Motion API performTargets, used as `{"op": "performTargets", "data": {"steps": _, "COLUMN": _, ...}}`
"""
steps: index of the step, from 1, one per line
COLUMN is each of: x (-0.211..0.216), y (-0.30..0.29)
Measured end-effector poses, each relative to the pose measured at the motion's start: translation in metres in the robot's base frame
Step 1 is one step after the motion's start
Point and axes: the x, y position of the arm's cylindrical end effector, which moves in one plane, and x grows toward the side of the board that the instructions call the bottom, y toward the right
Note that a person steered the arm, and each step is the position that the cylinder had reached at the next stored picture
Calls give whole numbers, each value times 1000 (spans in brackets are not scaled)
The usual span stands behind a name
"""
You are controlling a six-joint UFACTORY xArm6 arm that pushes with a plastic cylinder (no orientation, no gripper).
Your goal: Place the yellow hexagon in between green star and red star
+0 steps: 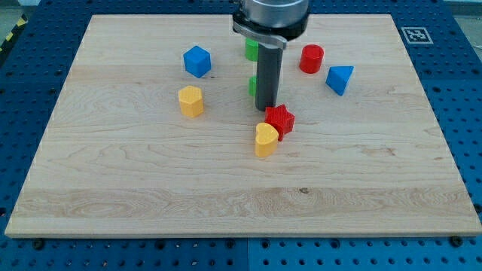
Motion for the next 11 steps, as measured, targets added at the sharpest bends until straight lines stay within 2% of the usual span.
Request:
{"op": "performTargets", "data": {"steps": 2, "x": -14, "y": -69}}
{"op": "performTargets", "data": {"steps": 4, "x": -52, "y": -137}}
{"op": "performTargets", "data": {"steps": 5, "x": -39, "y": -196}}
{"op": "performTargets", "data": {"steps": 6, "x": -20, "y": -197}}
{"op": "performTargets", "data": {"steps": 7, "x": -15, "y": -160}}
{"op": "performTargets", "data": {"steps": 9, "x": 24, "y": -155}}
{"op": "performTargets", "data": {"steps": 11, "x": 11, "y": -144}}
